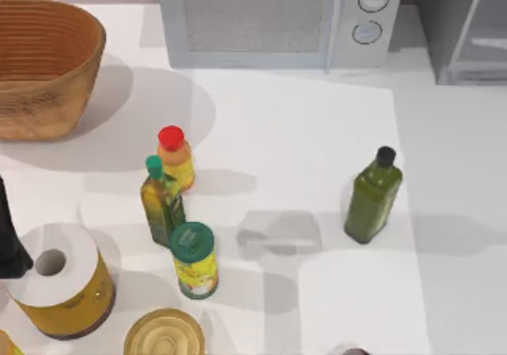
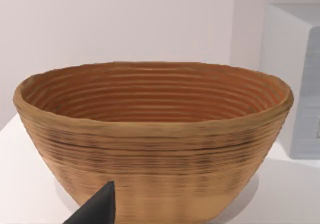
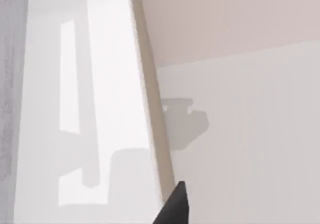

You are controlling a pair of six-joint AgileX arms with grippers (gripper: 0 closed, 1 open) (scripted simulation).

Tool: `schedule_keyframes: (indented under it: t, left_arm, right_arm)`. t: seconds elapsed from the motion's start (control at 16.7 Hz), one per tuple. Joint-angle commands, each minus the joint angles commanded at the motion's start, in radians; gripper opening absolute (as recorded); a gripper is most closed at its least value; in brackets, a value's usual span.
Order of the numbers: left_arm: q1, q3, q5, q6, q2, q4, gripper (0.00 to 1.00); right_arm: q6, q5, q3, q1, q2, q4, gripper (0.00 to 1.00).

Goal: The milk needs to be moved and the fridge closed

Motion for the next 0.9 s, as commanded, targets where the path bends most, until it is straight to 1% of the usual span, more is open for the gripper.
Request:
schedule_keyframes:
  t: [0.12, 0.24, 0.36, 0.54, 0.6, 0.66, 0.78, 0.9]
  left_arm:
    - [0.0, 0.0, 0.0, 0.0, 0.0, 0.0, 1.0]
    - [0.0, 0.0, 0.0, 0.0, 0.0, 0.0, 1.0]
    - [0.0, 0.0, 0.0, 0.0, 0.0, 0.0, 1.0]
    - [0.0, 0.0, 0.0, 0.0, 0.0, 0.0, 1.0]
    - [0.0, 0.0, 0.0, 0.0, 0.0, 0.0, 1.0]
    - [0.0, 0.0, 0.0, 0.0, 0.0, 0.0, 1.0]
    - [0.0, 0.0, 0.0, 0.0, 0.0, 0.0, 1.0]
    - [0.0, 0.0, 0.0, 0.0, 0.0, 0.0, 1.0]
  right_arm:
    - [0.112, 0.024, 0.0, 0.071, 0.001, 0.109, 1.0]
    - [0.181, 0.042, 0.002, 0.119, -0.002, 0.179, 1.0]
    - [0.209, 0.051, 0.003, 0.14, -0.006, 0.207, 1.0]
    - [0.209, 0.051, 0.003, 0.14, -0.006, 0.207, 1.0]
    - [0.202, 0.049, -0.035, 0.104, 0.0, 0.231, 1.0]
    - [0.205, 0.052, -0.036, 0.106, 0.0, 0.232, 1.0]
    - [0.237, 0.082, -0.049, 0.14, -0.001, 0.245, 1.0]
    - [0.295, 0.137, -0.078, 0.216, -0.008, 0.271, 1.0]
